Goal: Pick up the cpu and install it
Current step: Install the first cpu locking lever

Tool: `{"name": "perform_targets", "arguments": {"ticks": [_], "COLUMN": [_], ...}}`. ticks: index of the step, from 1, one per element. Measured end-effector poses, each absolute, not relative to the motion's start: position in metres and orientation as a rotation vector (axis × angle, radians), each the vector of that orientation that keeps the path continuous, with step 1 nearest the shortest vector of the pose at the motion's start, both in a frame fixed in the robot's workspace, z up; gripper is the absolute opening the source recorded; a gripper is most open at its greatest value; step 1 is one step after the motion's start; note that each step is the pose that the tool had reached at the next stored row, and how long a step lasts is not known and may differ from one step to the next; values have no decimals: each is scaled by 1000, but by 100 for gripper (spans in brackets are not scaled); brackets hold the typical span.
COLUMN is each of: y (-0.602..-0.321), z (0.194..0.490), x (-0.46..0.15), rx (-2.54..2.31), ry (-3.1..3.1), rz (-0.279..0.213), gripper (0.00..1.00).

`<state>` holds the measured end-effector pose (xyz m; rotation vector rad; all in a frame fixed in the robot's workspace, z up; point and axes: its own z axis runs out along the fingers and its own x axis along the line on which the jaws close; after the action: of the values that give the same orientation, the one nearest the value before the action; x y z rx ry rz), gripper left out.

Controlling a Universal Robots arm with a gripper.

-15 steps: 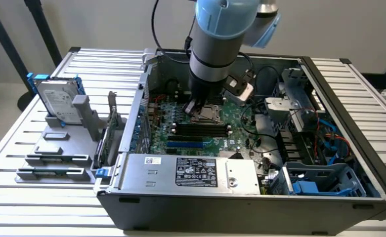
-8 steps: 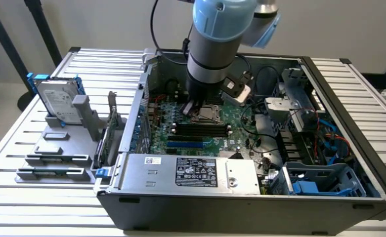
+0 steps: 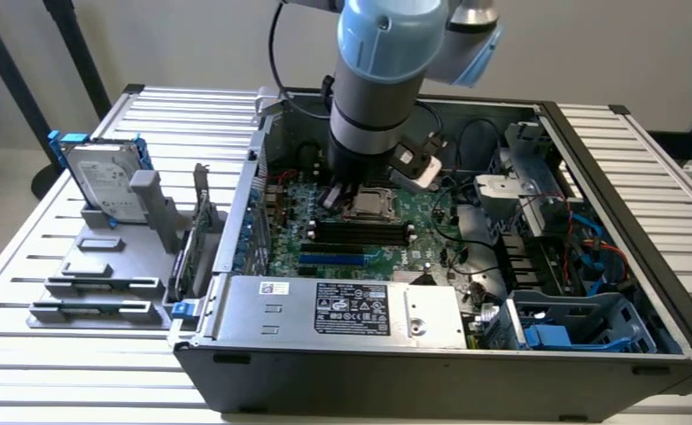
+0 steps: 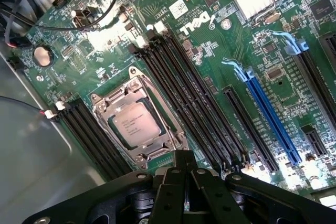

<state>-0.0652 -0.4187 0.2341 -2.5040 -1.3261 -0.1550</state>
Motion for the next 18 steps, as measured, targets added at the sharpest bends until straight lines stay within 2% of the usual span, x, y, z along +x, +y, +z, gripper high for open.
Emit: {"name": "perform_targets", "arguments": {"ticks": [18], "y": [-412], "z": [211], "x": [-74], "rx": [-2503], "ry": [-1328], "rz": [-155], "gripper": [11]}}
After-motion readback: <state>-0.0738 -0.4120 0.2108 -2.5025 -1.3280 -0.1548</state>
